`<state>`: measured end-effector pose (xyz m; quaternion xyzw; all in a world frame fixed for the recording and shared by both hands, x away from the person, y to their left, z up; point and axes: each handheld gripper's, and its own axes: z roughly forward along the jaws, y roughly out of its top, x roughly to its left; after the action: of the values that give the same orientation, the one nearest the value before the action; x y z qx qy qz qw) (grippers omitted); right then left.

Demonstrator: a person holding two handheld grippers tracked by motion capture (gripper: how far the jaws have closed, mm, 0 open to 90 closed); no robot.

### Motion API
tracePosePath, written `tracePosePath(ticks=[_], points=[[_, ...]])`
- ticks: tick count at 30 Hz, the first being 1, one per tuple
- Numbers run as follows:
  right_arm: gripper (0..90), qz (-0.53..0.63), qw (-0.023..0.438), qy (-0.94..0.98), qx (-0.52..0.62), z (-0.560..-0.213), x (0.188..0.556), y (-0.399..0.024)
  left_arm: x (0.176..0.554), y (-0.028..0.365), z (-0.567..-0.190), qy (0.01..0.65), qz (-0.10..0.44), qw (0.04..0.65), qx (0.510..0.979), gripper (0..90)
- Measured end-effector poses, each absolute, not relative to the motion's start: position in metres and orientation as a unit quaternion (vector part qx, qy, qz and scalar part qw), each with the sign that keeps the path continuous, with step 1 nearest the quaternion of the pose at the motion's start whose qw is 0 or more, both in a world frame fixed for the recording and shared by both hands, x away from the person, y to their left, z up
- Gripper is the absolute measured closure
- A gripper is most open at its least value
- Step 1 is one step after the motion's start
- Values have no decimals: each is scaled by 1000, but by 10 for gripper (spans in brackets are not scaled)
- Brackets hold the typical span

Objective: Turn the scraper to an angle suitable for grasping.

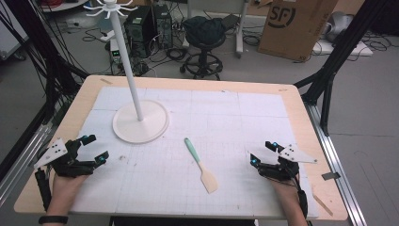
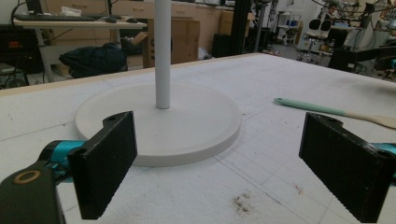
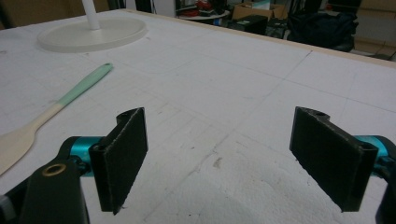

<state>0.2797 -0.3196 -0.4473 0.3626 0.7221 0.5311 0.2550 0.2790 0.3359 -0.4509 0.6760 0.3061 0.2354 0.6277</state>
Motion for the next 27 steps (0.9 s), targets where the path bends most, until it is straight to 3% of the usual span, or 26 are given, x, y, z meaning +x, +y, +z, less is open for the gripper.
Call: tracePosePath(ticks=[16, 27], points=[[162, 542, 243, 719, 361, -442, 280, -321, 278, 334, -451, 300, 240, 625, 680, 123], [163, 540, 212, 736, 348, -417, 280, -284, 278, 333, -450, 299, 244, 619, 684, 129]])
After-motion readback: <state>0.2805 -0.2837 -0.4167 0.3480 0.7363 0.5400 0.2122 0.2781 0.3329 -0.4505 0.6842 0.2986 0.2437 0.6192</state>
